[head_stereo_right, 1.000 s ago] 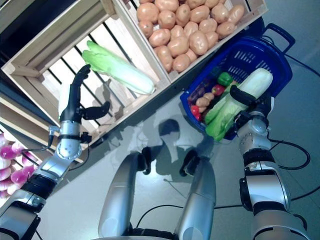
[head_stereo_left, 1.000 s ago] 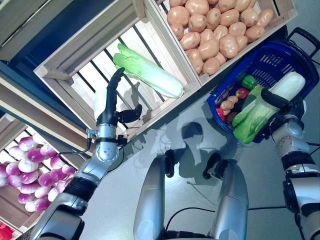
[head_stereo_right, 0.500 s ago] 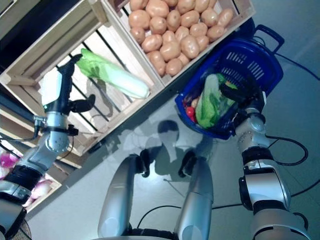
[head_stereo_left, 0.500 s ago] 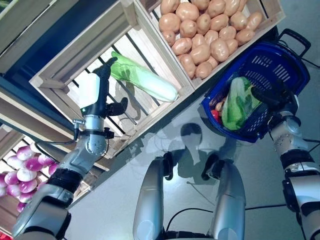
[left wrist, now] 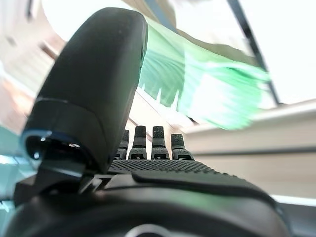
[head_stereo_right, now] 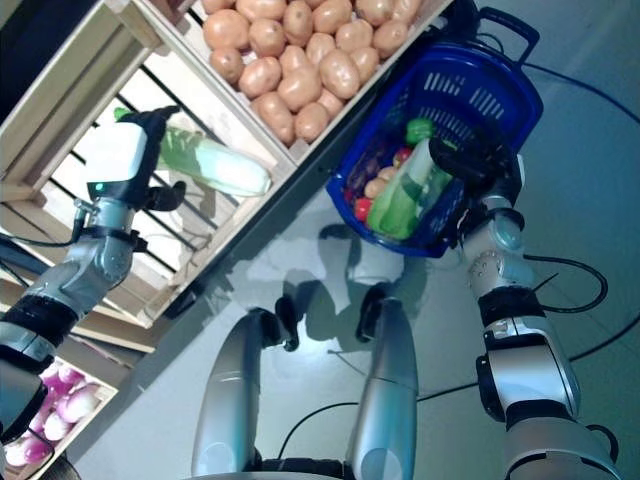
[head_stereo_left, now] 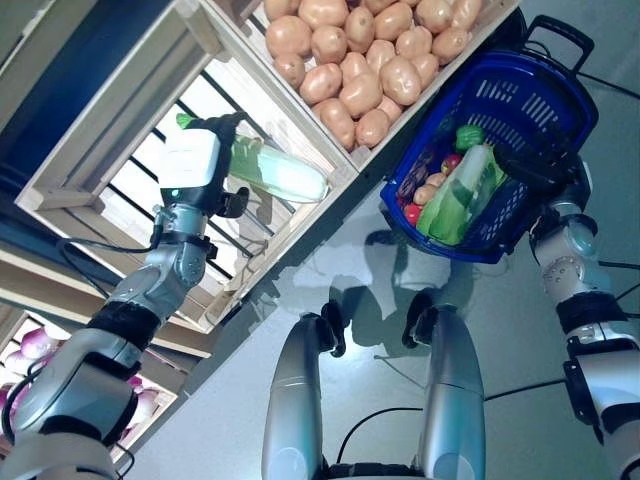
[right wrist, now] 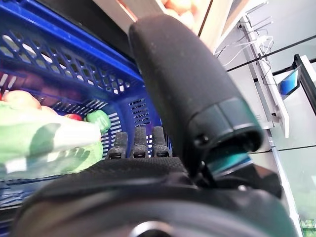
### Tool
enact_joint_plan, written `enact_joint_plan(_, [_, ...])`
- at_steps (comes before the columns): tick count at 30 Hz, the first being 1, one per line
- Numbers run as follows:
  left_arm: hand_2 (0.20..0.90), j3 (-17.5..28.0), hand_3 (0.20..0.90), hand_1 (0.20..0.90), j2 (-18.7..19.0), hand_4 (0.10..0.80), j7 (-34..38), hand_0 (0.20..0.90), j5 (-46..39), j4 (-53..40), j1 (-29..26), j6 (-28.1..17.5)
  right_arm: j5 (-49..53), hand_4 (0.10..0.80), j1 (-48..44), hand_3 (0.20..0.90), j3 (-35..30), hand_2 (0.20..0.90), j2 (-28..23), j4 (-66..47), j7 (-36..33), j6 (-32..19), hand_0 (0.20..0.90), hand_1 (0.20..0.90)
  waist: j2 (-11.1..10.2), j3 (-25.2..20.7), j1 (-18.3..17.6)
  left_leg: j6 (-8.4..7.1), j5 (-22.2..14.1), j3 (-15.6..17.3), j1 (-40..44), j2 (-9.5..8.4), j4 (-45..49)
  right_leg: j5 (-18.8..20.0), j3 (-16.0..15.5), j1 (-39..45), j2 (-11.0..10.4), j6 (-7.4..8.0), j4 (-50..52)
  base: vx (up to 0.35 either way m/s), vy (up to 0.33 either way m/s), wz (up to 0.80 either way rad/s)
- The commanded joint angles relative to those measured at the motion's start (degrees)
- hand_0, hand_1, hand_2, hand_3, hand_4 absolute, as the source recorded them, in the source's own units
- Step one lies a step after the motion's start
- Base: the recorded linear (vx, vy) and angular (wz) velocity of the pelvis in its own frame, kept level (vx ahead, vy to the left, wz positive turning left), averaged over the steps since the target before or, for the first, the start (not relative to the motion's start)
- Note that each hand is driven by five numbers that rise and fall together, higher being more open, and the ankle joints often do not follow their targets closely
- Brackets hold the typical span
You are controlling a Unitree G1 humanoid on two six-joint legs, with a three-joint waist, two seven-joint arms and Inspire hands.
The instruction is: Put vegetables into the basket
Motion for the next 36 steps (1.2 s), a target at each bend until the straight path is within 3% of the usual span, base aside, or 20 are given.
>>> enact_joint_plan(1, [0.900, 1.74, 0.900, 0.900, 4.41, 0.800, -0.97, 0.900, 2.55, -1.12, -6.30, -1.18, 2.33, 0.800, -1.21, 0.900, -0.05, 0.900, -2.03, -8.46, 1.72, -8.81, 0.900, 0.900, 0.24, -0.34, -0.96, 0.30, -1.34, 3.05, 4.15, -0.61, -5.06, -1.22, 1.35, 5.65, 1.17, -0.52, -1.99, -0.001, 0.039, -0.20])
enact_joint_plan(5, [0.900, -2.14, 0.900, 0.900, 4.10, 0.800, -2.99, 0.900, 3.25, -1.66, -8.97, -1.45, -1.11, 0.800, -0.37, 0.900, 0.42, 0.900, -1.32, -10.91, -1.88, -10.74, 0.900, 0.900, 0.26, -0.34, -1.90, 0.31, -1.27, 3.56, 2.78, -0.24, -5.14, -0.47, 2.48, 4.04, 2.00, 0.02, -2.51, -0.001, 0.036, -0.12])
enact_joint_plan(12, [0.900, -4.74, 0.900, 0.900, 2.76, 0.800, -6.69, 0.900, 4.76, 0.97, -11.53, 0.81, -1.20, 0.800, -0.34, 0.900, 0.93, 0.900, -1.24, -10.57, -1.31, -11.40, 0.900, 0.900, 0.35, -0.34, -2.53, 0.19, -1.56, 3.94, 0.03, 0.09, -4.50, 0.07, 3.60, 1.23, 2.67, 0.66, -2.61, -0.013, 0.015, -0.06])
enact_joint_plan(17, [0.900, -5.96, 0.900, 0.900, 2.03, 0.800, -12.12, 0.900, 4.61, 2.23, -12.14, 5.00, -1.24, 0.800, -0.71, 0.900, 0.85, 0.900, -1.39, -11.12, -1.20, -11.51, 0.900, 0.900, 0.22, -0.34, -2.73, 0.02, -1.54, 3.94, -1.54, 0.25, -4.22, 0.58, 3.70, -0.13, 2.96, 1.03, -2.97, -0.012, 0.001, -0.05])
enact_joint_plan(23, [0.900, -6.93, 0.900, 0.900, -0.49, 0.800, -19.75, 0.900, 5.57, 4.59, -13.85, 13.08, -1.17, 0.800, -1.60, 0.900, 0.50, 0.900, -0.76, -11.04, -1.50, -11.51, 0.900, 0.900, -0.27, -0.34, -2.78, 0.04, -1.40, 3.73, -4.15, 0.50, -3.81, 1.51, 3.55, -2.29, 3.23, 1.52, -3.62, -0.021, -0.001, -0.03])
enact_joint_plan(36, [0.900, -10.69, 0.900, 0.900, -3.50, 0.800, -26.48, 0.900, 10.53, 12.51, -20.12, 23.15, 0.14, 0.800, -2.87, 0.900, 0.69, 0.900, 0.26, -11.51, -1.04, -13.14, 0.900, 0.900, -1.50, -0.34, -3.22, -0.14, -1.18, 3.35, -9.82, 1.21, -2.02, 3.00, 3.10, -7.05, 3.61, 2.10, -3.86, -0.024, 0.004, -0.04])
